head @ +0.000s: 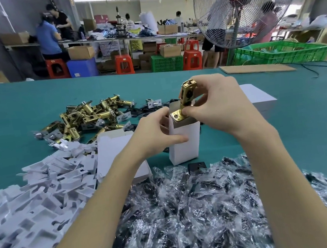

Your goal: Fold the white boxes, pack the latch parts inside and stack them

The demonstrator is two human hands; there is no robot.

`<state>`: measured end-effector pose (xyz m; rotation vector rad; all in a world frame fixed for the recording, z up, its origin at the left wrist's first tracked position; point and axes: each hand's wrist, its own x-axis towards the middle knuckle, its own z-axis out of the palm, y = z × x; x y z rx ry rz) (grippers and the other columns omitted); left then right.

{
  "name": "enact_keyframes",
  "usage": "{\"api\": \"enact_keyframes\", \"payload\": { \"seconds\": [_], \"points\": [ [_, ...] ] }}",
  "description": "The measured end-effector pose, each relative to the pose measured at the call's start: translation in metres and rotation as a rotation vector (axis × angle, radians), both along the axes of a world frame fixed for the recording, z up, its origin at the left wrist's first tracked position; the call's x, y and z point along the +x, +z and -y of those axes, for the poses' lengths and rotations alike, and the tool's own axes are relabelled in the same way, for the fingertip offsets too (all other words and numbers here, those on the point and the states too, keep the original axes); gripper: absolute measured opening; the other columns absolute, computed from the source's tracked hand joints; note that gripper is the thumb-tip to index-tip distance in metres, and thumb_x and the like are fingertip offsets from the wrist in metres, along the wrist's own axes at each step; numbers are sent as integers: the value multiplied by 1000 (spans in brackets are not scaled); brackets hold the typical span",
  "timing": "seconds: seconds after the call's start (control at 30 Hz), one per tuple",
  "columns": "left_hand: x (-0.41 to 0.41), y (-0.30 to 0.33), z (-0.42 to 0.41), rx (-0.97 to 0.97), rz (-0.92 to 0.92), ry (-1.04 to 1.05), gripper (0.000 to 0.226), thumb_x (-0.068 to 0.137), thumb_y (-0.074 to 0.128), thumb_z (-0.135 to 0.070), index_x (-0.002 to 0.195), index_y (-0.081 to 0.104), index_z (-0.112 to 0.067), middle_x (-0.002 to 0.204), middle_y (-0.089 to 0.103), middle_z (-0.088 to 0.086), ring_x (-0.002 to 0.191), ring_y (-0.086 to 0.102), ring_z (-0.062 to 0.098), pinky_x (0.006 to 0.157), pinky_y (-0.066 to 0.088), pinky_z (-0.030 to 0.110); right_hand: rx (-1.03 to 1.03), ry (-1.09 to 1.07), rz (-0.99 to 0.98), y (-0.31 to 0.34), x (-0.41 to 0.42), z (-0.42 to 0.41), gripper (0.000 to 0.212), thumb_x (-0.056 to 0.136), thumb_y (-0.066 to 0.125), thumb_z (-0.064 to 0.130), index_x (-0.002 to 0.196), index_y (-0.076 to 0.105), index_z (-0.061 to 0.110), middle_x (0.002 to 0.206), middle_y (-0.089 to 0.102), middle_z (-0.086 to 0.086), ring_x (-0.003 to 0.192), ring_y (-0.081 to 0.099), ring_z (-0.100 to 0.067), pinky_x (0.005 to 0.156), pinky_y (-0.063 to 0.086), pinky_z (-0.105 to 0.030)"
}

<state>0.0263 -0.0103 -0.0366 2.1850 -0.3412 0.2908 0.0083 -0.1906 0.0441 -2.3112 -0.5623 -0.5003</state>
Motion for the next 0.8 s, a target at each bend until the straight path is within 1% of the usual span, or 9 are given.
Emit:
{"api": "enact_keyframes", "payload": {
  "seconds": [0.07,0.17,0.27,0.37,0.47,0.53,0.6,0.7,0.8],
  "points": [
    [-1,-2,-1,-23,-6,11,67,66,93,-42,110,58,-7,95,66,9,82,65,25,64,54,34,-5,-18,2,2,-1,2,13,78,77,11,87,72,19,90,75,3,87,70,-23,75,59,-43],
    [-2,-1,0,-60,-38,6,64,66,95,-37,107,55,-8,98,62,14,84,66,32,59,61,45,-15,-50,3,2,0,2,12,78,76,10,87,72,18,90,74,1,87,70,-24,71,59,-44],
    [-3,-1,2,-74,-43,-22,55,67,95,-31,112,64,-20,96,66,10,80,68,30,58,62,37,-137,-60,-48,-4,1,-5,8,79,74,13,85,72,18,84,74,-1,83,68,-25,74,58,-38],
    [-3,-1,3,-72,-50,-53,46,70,93,-24,109,69,-29,96,72,4,78,70,26,67,63,43,-183,-58,-115,-15,3,-16,10,80,68,12,78,66,22,83,73,1,84,67,-24,70,55,-30],
    [-2,-2,1,-50,-65,-53,42,71,92,-27,107,71,-22,94,74,5,77,71,21,65,62,37,-222,-73,-205,-20,7,-17,20,80,64,11,88,70,28,90,74,0,88,68,-22,73,55,-29],
    [-2,-1,1,-48,-87,-51,46,72,91,-29,108,70,-13,95,74,10,80,72,21,67,63,41,-236,-69,-225,-22,10,-14,21,82,62,11,87,71,30,88,74,2,87,68,-20,74,55,-28],
    [-3,-1,2,-52,-96,-56,45,71,91,-30,107,69,-12,93,73,10,80,73,21,68,62,45,-214,-54,-224,-21,11,-10,24,83,61,10,88,73,30,85,72,5,82,67,-15,70,50,-24],
    [-2,-2,1,-71,-118,-84,41,70,89,-30,106,70,-22,93,71,6,79,71,21,69,62,47,-152,-31,-212,-17,11,-4,25,87,58,11,91,75,29,86,73,5,70,64,-3,68,51,-23],
    [-1,-8,-2,48,-199,-109,48,70,90,-32,112,67,-23,98,72,-1,81,71,14,83,61,46,36,-41,-191,-14,11,5,28,88,54,9,84,74,28,82,75,3,66,71,-14,63,58,-25]
  ]
}}
